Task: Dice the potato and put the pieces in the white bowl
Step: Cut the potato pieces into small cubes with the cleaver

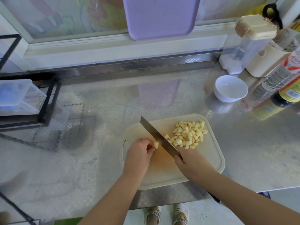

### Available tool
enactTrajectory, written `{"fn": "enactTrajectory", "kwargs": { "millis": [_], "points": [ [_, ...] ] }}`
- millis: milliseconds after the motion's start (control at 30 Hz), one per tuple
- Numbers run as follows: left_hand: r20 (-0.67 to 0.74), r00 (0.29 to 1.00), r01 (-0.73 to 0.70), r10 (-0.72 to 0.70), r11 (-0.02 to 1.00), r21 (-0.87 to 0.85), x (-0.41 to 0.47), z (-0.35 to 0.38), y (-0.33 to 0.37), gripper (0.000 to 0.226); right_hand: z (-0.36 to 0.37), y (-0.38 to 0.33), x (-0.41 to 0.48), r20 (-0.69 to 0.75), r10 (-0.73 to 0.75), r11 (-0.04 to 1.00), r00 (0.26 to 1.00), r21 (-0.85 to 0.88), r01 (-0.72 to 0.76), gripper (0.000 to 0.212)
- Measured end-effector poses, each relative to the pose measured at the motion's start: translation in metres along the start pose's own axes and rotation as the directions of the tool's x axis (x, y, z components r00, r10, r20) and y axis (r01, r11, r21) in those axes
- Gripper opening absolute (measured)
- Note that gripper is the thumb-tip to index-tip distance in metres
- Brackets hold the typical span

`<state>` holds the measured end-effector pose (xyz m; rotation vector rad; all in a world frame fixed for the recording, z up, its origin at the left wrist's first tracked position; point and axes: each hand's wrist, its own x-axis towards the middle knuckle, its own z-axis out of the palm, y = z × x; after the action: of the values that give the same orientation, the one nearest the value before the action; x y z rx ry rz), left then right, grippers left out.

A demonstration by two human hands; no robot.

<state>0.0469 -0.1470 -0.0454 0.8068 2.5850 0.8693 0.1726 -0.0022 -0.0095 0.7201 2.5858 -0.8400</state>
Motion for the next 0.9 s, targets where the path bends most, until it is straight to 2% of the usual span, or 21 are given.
{"fn": "enactTrajectory", "kwargs": {
  "millis": [533,700,800,900],
  "points": [
    [-0.013,0.998,-0.062,0.063,0.995,0.078,-0.004,0.005,-0.004,0.006,0.010,-0.005,0.000,-0.022,-0.034,0.998,0.999,-0.061,0.032,0.012],
    [-0.018,0.997,-0.071,0.073,0.995,0.074,-0.004,0.005,-0.003,0.004,0.011,-0.013,0.000,0.010,-0.009,0.994,1.000,-0.107,0.010,0.008],
    [-0.026,0.996,-0.078,0.080,0.994,0.075,-0.005,0.005,-0.004,0.003,0.014,-0.017,-0.001,0.056,0.020,0.990,0.998,-0.139,-0.012,0.012],
    [-0.021,0.995,-0.092,0.094,0.994,0.064,-0.007,0.005,-0.005,0.002,0.014,-0.013,0.000,0.052,0.041,0.996,0.998,-0.087,-0.036,0.013]
  ]
}}
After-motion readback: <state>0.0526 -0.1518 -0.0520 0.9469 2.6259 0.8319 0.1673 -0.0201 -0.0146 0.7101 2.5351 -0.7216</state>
